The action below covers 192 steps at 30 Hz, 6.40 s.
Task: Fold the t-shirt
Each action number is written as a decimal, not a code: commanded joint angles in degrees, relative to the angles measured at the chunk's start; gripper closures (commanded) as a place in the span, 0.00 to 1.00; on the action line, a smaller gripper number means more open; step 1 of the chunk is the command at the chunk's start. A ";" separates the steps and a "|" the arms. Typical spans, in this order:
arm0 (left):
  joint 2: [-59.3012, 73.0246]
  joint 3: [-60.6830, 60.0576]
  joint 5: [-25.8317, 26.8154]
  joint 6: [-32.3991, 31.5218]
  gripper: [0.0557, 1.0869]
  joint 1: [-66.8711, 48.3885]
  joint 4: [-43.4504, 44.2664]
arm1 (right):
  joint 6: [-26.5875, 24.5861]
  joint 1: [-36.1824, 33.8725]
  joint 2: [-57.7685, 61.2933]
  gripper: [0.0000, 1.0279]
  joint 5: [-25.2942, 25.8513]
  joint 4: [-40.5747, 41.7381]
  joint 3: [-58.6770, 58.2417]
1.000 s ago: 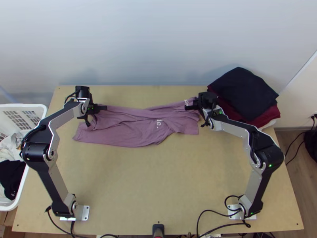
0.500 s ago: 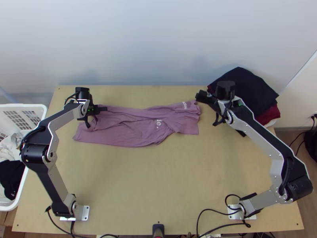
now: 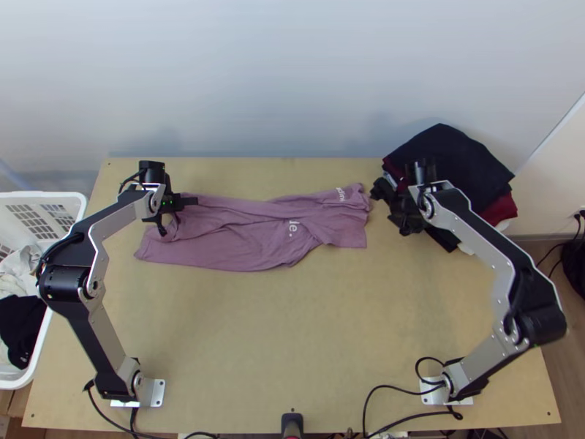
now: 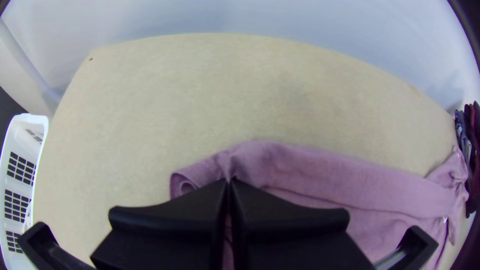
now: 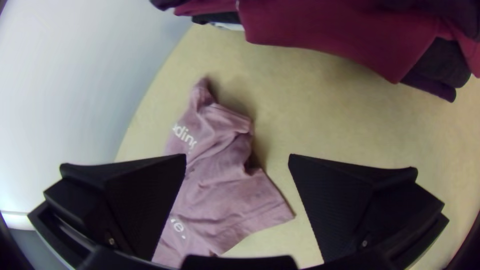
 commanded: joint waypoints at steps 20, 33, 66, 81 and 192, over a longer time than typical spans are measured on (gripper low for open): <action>0.38 -2.14 1.04 -1.49 0.96 -0.74 -1.43 | 2.36 1.48 12.76 0.49 -3.10 -6.82 10.84; 0.38 -2.14 1.04 -1.58 0.96 -0.65 -1.43 | 1.74 3.59 15.31 0.92 0.94 -6.73 12.60; -26.78 27.74 -4.68 -2.90 0.96 -5.66 -16.81 | -33.59 5.61 -12.82 0.97 17.29 10.50 20.34; -28.10 48.04 -12.06 1.76 0.96 -9.00 -16.20 | -41.85 6.41 -17.04 0.97 18.78 23.33 31.32; -2.79 0.06 4.90 -15.64 0.04 3.92 7.27 | -20.67 9.48 8.63 0.19 13.77 30.71 5.22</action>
